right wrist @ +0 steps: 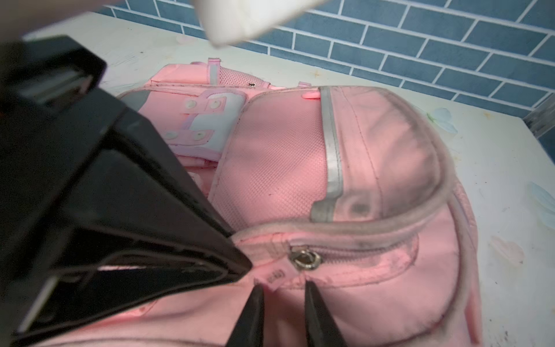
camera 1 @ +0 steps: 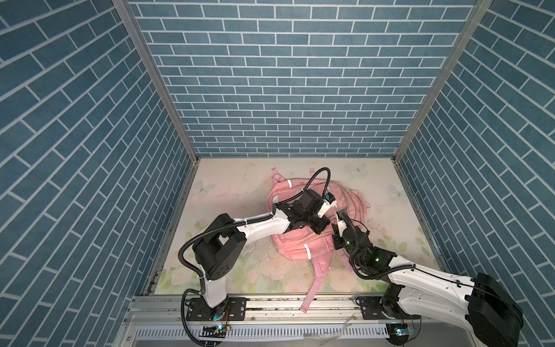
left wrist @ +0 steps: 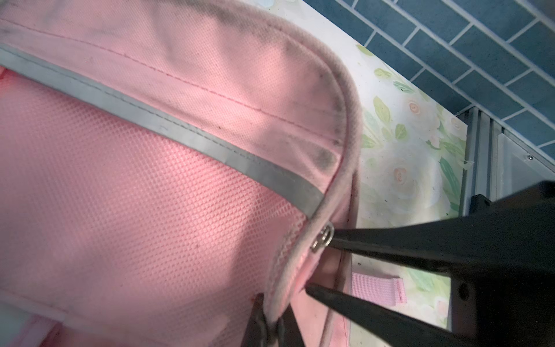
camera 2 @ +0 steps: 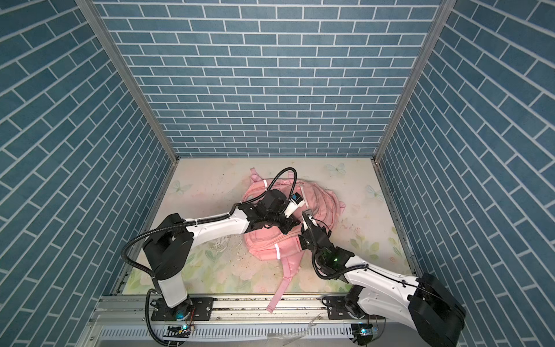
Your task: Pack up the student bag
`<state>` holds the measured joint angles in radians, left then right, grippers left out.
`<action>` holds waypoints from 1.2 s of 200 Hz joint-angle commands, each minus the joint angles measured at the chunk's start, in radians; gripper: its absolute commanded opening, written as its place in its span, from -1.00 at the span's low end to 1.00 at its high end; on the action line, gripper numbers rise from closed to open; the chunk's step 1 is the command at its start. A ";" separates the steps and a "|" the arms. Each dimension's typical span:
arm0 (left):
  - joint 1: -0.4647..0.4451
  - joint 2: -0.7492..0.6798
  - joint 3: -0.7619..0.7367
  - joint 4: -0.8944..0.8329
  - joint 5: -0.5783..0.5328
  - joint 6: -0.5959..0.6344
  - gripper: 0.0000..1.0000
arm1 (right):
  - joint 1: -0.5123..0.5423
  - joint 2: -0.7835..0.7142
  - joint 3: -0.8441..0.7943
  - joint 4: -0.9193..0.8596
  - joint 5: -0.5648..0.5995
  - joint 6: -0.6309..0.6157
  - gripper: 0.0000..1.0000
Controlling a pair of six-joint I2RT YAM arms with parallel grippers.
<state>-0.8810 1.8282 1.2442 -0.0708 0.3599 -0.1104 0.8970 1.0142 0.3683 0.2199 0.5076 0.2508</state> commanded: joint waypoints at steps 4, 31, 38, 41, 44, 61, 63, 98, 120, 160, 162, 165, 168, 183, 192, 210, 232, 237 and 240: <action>0.008 -0.015 0.002 0.048 0.044 -0.029 -1.00 | -0.002 -0.039 -0.040 0.021 0.075 0.049 -0.69; 0.017 -0.023 -0.015 0.043 0.046 -0.018 -1.00 | -0.015 -0.116 -0.073 0.069 -0.068 -0.029 -0.83; 0.018 -0.026 -0.017 0.040 0.046 -0.015 -1.00 | -0.032 -0.135 -0.082 0.079 -0.130 -0.037 -0.86; 0.019 -0.027 -0.019 0.038 0.047 -0.014 -1.00 | -0.042 -0.142 -0.085 0.081 -0.156 -0.037 -0.88; 0.020 -0.027 -0.019 0.036 0.047 -0.011 -1.00 | -0.052 -0.148 -0.089 0.080 -0.178 -0.035 -0.90; 0.023 -0.032 -0.021 0.021 0.046 0.002 -1.00 | -0.111 -0.176 -0.099 0.059 -0.262 -0.013 -0.99; 0.023 -0.033 -0.022 0.020 0.045 0.002 -1.00 | -0.117 -0.179 -0.099 0.056 -0.264 -0.011 -1.00; 0.024 -0.043 -0.022 0.039 0.057 -0.036 -1.00 | -0.140 -0.221 -0.106 0.076 -0.313 -0.016 -0.83; 0.020 -0.029 -0.007 0.069 0.079 -0.104 -1.00 | -0.152 -0.212 -0.096 0.084 -0.341 0.029 -0.66; -0.008 -0.017 0.004 0.111 0.078 -0.142 -1.00 | -0.195 -0.207 -0.094 0.086 -0.362 0.141 -0.42; -0.010 -0.016 0.006 0.109 0.076 -0.140 -1.00 | -0.200 -0.208 -0.094 0.085 -0.365 0.147 -0.41; -0.013 -0.017 0.008 0.108 0.073 -0.138 -1.00 | -0.205 -0.209 -0.093 0.083 -0.371 0.159 -0.40; -0.015 -0.015 0.010 0.106 0.071 -0.136 -1.00 | -0.213 -0.210 -0.091 0.080 -0.377 0.170 -0.39; -0.016 -0.013 0.019 0.091 0.050 -0.127 -0.72 | -0.239 -0.219 -0.080 0.057 -0.400 0.236 -0.34; -0.017 -0.016 0.017 0.087 0.049 -0.122 -0.66 | -0.245 -0.222 -0.074 0.047 -0.401 0.264 -0.32; -0.017 -0.019 0.009 0.096 0.049 -0.122 -0.45 | -0.250 -0.217 0.008 -0.117 -0.349 0.345 -0.28; -0.021 0.014 0.040 0.080 0.066 -0.128 -0.42 | -0.255 -0.192 0.103 -0.281 -0.296 0.435 -0.21; -0.021 0.022 0.052 0.070 0.066 -0.126 -0.42 | -0.259 -0.187 0.118 -0.306 -0.295 0.448 -0.21; -0.024 0.028 0.061 0.063 0.067 -0.126 -0.42 | -0.261 -0.184 0.126 -0.319 -0.294 0.456 -0.20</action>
<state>-0.8974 1.8244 1.2411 -0.0105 0.4065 -0.2245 0.6468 0.8162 0.4034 0.0769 0.1612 0.5564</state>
